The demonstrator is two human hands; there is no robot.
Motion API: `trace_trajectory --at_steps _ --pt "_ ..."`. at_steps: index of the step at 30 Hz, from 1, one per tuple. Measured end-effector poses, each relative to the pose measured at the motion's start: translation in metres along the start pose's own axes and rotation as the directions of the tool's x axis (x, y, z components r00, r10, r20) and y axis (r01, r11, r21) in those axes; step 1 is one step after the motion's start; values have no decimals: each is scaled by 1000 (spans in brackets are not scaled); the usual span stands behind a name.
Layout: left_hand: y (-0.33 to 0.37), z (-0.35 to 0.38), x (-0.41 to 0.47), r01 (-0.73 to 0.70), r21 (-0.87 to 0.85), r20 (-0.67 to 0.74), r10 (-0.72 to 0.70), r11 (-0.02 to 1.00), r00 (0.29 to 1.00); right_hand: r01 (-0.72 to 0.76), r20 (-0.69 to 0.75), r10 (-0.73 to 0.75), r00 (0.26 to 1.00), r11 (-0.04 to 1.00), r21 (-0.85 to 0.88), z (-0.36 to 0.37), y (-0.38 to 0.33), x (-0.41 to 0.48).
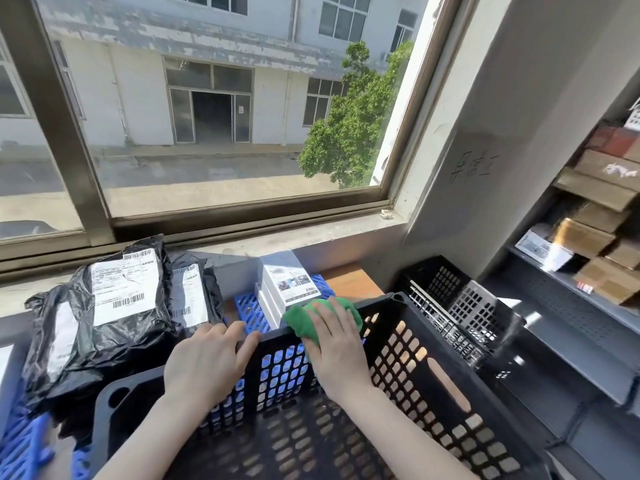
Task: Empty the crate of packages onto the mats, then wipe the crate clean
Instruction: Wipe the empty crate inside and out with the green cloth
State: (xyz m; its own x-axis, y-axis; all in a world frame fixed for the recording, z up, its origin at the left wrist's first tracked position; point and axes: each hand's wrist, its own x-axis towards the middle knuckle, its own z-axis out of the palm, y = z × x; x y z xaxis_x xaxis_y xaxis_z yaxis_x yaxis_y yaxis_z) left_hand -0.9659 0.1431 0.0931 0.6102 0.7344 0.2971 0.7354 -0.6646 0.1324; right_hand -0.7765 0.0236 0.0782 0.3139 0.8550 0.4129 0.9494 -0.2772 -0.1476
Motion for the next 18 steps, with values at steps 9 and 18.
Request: trace_trajectory --at_steps 9,18 --pt "0 0 0 -1 -3 77 1 1000 997 23 218 28 976 973 -231 -44 96 17" --pt "-2 -1 0 1 -16 84 0 1000 996 -246 260 300 918 944 -221 -81 119 13"
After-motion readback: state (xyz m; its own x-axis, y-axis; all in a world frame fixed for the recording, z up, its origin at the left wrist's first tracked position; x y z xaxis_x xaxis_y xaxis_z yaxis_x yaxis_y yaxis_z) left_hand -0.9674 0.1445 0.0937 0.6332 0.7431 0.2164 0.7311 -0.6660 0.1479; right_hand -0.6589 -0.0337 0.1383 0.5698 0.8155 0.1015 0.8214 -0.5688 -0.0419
